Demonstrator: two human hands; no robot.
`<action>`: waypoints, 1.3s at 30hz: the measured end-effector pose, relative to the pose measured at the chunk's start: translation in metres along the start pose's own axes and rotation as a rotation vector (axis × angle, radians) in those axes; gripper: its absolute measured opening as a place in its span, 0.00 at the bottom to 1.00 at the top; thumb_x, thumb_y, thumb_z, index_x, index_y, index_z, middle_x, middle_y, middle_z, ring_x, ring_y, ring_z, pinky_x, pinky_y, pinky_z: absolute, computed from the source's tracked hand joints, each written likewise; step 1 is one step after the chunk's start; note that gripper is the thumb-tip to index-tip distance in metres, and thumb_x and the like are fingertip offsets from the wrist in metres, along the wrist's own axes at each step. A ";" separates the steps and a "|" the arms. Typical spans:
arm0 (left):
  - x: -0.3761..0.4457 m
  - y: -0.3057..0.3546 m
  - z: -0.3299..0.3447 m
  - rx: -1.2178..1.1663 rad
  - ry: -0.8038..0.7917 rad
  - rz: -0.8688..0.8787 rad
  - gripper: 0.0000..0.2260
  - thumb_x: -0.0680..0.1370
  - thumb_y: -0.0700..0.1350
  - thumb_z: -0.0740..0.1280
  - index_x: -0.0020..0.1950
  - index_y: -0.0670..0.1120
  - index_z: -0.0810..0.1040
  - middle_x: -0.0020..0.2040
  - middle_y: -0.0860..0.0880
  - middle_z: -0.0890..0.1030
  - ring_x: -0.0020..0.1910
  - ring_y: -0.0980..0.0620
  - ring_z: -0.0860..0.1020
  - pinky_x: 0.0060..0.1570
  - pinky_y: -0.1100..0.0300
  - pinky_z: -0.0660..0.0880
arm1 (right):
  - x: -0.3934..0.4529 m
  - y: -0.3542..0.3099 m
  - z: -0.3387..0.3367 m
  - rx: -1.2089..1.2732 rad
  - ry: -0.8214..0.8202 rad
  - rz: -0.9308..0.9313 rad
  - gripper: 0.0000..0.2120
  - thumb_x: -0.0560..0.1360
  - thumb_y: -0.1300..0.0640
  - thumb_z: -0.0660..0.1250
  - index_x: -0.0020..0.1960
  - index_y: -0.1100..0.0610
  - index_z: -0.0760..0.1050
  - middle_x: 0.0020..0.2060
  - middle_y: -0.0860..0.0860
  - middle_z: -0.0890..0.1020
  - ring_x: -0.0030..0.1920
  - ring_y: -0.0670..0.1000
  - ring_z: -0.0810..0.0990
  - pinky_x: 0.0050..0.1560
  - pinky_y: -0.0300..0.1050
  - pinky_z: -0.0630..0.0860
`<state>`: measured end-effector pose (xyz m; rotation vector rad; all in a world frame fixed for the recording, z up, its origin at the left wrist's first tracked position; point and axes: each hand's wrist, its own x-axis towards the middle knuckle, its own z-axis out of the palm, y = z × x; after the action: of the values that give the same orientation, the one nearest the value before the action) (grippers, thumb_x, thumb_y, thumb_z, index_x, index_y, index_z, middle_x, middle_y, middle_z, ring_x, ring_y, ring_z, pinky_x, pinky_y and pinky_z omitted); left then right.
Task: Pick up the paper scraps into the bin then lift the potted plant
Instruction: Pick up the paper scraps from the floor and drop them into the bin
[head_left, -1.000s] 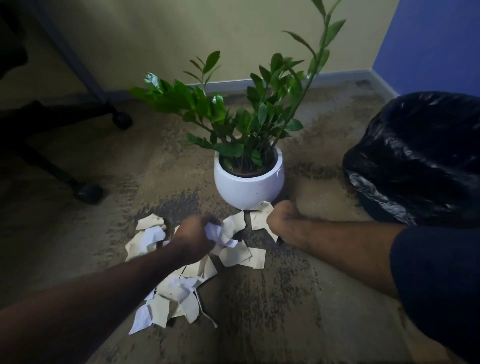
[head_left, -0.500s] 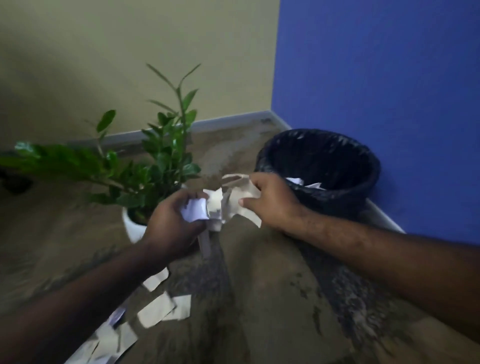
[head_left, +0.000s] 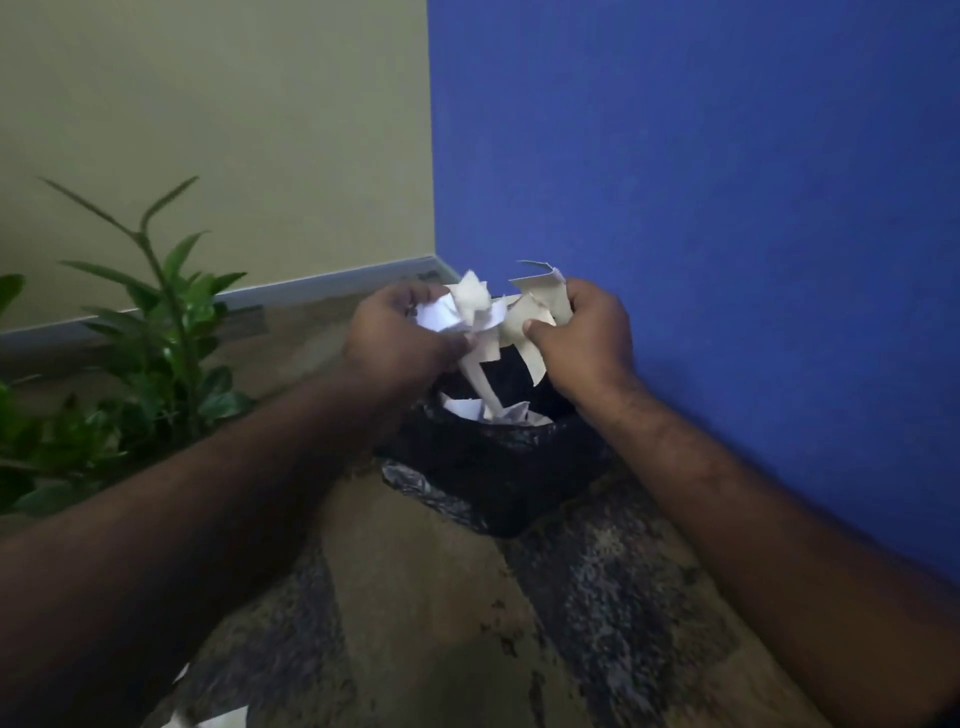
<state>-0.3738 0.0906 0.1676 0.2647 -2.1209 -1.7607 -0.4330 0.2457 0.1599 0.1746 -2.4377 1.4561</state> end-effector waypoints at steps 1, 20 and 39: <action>0.005 0.002 0.009 -0.006 -0.027 -0.011 0.17 0.70 0.39 0.77 0.55 0.48 0.77 0.46 0.51 0.82 0.33 0.62 0.81 0.28 0.68 0.77 | 0.005 0.003 -0.001 -0.022 -0.006 0.031 0.12 0.66 0.57 0.70 0.49 0.50 0.80 0.42 0.46 0.84 0.44 0.53 0.83 0.47 0.51 0.80; -0.009 -0.033 -0.033 0.229 -0.138 0.017 0.15 0.77 0.44 0.70 0.63 0.46 0.78 0.61 0.48 0.81 0.63 0.51 0.77 0.64 0.51 0.74 | -0.026 -0.004 0.040 -0.052 -0.213 -0.177 0.04 0.73 0.61 0.70 0.45 0.53 0.80 0.39 0.49 0.83 0.40 0.46 0.81 0.42 0.36 0.77; -0.190 -0.139 -0.279 0.750 -0.235 -0.264 0.08 0.70 0.41 0.73 0.47 0.53 0.82 0.40 0.58 0.81 0.35 0.64 0.78 0.36 0.71 0.71 | -0.208 -0.084 0.147 -0.511 -1.076 -0.676 0.06 0.72 0.59 0.67 0.45 0.56 0.83 0.42 0.51 0.85 0.43 0.50 0.81 0.38 0.32 0.64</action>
<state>-0.1024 -0.1193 0.0430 0.5721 -2.9663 -1.0643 -0.2421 0.0673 0.1001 1.8191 -2.8580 0.3982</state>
